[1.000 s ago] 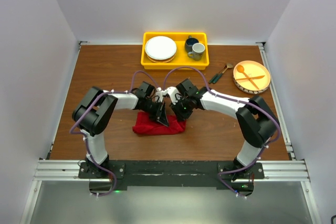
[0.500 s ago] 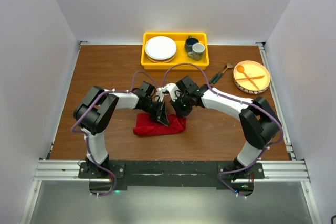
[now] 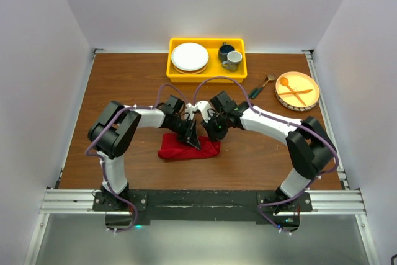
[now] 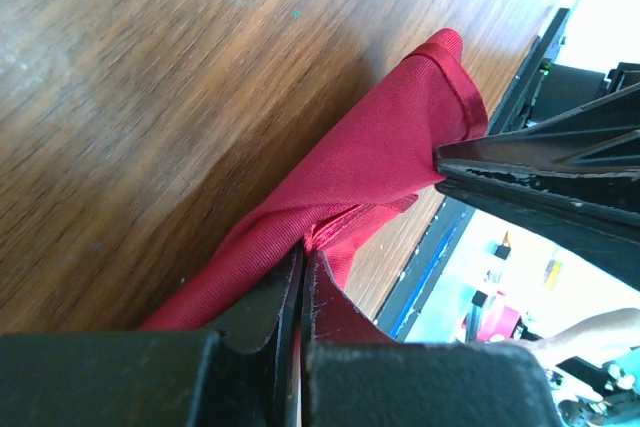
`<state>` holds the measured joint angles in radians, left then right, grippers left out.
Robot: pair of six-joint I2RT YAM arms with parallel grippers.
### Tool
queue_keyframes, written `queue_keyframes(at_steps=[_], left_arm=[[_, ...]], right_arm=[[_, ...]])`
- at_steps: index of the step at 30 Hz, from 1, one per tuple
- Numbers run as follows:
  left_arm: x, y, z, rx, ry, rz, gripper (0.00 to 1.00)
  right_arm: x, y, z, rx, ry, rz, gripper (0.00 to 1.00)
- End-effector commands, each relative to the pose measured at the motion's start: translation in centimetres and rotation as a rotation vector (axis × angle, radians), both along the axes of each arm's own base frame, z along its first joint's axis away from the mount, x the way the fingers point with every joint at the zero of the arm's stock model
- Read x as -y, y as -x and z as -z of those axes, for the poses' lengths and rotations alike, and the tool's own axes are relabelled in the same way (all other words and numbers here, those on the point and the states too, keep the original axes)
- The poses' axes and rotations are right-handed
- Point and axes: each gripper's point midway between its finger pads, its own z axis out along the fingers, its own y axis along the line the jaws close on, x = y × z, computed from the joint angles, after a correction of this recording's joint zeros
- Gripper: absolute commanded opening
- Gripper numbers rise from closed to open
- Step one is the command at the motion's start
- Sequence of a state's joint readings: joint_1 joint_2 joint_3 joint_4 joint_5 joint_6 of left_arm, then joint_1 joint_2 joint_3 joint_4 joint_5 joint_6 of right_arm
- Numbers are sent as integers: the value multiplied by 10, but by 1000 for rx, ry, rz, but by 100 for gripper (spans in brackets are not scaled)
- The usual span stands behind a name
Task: Fold the napkin into a case and place the utensils inside
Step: Stuff the top corner of the smaller-rectangle-folded napkin into the folded napkin.
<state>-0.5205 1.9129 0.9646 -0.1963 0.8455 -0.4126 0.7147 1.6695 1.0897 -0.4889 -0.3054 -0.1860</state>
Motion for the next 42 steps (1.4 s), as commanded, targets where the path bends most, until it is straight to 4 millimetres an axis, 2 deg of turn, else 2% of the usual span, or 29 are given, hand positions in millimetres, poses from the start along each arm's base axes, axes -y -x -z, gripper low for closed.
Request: queue_keyframes(at_steps=[1, 5, 12, 16, 22, 25, 29, 34, 37, 39, 42], left_arm=[[7, -19, -12, 76, -21, -48, 0], [13, -21, -22, 55, 10, -56, 0], [27, -30, -55, 110, 101, -49, 0], [31, -30, -64, 108, 135, -47, 0], [32, -35, -57, 113, 149, -32, 0], [28, -41, -39, 99, 116, -45, 0], [15, -30, 2, 0, 43, -64, 0], [-5, -31, 30, -82, -9, -127, 0], [-11, -31, 37, -118, -17, -149, 0], [-8, -33, 31, -112, 6, -142, 0], [1, -42, 8, -59, 74, -131, 0]], right_arm=[[-12, -6, -2, 39, -40, -39, 0], [-14, -7, -4, 46, -49, -48, 0], [-15, -7, -3, 44, -50, -55, 0], [-15, -8, -3, 48, -49, -57, 0], [-13, -8, -2, 54, -41, -60, 0], [-16, -11, -4, 62, -46, -57, 0], [-17, -17, -10, 82, -48, -38, 0], [-16, -22, -15, 97, -44, -27, 0], [-13, -28, -9, 103, -26, -18, 0], [-13, -32, -2, 99, -9, -13, 0], [-13, -34, 6, 91, 3, -22, 0]])
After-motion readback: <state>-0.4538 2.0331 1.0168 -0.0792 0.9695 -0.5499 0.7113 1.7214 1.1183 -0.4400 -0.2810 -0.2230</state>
